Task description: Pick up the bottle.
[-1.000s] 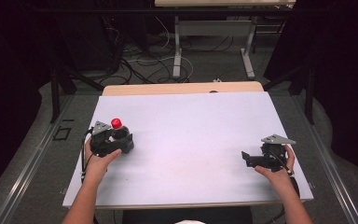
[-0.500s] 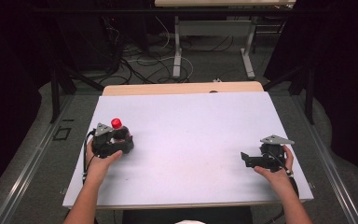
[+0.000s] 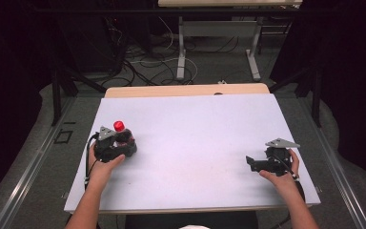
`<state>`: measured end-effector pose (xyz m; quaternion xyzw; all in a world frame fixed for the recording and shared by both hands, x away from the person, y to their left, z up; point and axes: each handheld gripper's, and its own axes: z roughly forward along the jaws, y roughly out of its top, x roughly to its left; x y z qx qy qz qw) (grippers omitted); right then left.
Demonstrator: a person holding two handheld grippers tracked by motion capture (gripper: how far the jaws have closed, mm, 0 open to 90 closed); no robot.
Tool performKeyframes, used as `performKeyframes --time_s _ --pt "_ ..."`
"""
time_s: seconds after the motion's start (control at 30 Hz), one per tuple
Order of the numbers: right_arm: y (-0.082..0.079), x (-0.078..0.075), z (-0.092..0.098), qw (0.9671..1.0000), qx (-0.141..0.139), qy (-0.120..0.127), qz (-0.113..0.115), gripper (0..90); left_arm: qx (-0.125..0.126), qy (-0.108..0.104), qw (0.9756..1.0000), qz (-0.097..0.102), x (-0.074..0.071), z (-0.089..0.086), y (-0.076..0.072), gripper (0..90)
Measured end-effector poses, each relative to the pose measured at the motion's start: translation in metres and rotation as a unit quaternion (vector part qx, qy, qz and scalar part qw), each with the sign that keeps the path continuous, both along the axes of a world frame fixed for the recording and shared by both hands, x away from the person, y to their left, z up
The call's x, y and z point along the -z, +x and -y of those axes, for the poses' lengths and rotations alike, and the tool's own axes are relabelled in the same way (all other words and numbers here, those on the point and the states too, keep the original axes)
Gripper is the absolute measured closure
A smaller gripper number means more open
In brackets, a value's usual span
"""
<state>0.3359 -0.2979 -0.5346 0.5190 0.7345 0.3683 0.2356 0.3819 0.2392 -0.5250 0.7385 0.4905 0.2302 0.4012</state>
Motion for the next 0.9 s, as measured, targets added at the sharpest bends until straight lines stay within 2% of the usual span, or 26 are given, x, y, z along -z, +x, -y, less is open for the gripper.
performKeyframes --time_s 0.23,0.47,0.6,0.9 --pt "0.000 0.000 -0.001 1.0000 0.000 0.001 -0.001 0.0 -0.003 0.011 0.9999 0.008 -0.001 0.002 -0.001 29.4" --pt "0.000 0.000 -0.001 1.0000 -0.001 0.001 0.000 0.0 -0.001 0.005 0.9999 0.009 -0.004 0.002 -0.005 29.4" --pt "0.000 0.000 -0.001 1.0000 -0.001 -0.001 0.001 0.0 0.011 0.022 0.9996 0.014 -0.009 0.003 -0.010 29.4" --pt "-0.002 -0.003 -0.004 0.9999 -0.010 0.001 0.005 0.0 0.038 0.023 0.9989 0.015 -0.020 0.014 -0.023 29.5"
